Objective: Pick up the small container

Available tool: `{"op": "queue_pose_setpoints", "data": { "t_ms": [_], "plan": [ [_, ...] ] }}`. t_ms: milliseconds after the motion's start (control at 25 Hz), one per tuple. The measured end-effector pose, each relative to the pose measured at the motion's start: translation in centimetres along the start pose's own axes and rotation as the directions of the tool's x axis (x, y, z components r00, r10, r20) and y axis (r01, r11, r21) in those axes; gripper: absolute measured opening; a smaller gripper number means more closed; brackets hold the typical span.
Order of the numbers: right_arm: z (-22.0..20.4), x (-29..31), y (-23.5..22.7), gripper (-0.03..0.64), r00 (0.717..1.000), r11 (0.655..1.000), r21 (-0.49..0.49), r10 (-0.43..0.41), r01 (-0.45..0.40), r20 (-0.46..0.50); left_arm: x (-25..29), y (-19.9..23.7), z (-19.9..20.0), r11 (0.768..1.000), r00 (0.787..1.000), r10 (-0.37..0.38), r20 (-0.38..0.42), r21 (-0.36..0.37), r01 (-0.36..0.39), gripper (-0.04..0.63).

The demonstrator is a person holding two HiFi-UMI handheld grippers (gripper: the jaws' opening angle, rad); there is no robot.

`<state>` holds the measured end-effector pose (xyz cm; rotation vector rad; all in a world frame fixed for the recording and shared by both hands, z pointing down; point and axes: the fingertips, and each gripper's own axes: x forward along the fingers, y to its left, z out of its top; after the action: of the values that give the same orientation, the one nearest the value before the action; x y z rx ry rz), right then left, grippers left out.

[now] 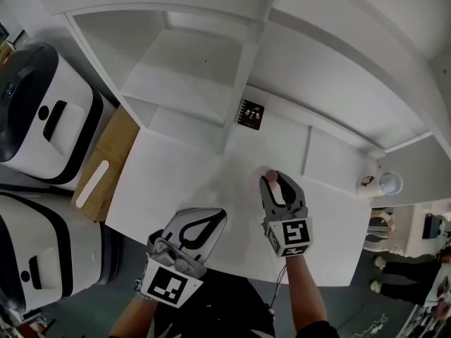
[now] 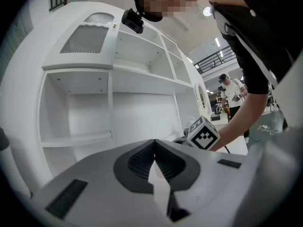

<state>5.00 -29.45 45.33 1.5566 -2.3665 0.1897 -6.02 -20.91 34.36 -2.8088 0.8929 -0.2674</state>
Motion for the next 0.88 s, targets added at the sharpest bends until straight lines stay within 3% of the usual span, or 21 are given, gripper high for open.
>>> {"op": "queue_pose_setpoints", "data": {
  "t_ms": [200, 400, 600, 880],
  "plan": [
    [1.9, -2.0, 0.3, 0.133, 0.999, 1.0, -0.003, -0.006, 0.006, 0.033, 0.3, -0.3, 0.4, 1.0, 1.0, -0.01, 0.01, 0.009, 0.01, 0.002],
    [3.8, -4.3, 0.6, 0.133, 0.998, 1.0, 0.005, -0.007, 0.007, 0.062, 1.3, -1.1, -0.5, 0.999, 1.0, -0.024, 0.008, -0.038, 0.025, 0.002],
    [6.0, -6.2, 1.1, 0.133, 0.995, 1.0, 0.003, 0.001, -0.001, 0.095, 2.9, -2.5, -4.0, 0.996, 0.998, -0.038, -0.049, -0.08, 0.034, 0.002],
    [7.7, -7.9, 1.8, 0.133, 0.992, 0.998, 0.038, 0.036, -0.041, 0.121, 5.5, -5.1, -9.6, 0.99, 0.982, -0.111, -0.152, -0.1, 0.097, 0.002]
  ]
}}
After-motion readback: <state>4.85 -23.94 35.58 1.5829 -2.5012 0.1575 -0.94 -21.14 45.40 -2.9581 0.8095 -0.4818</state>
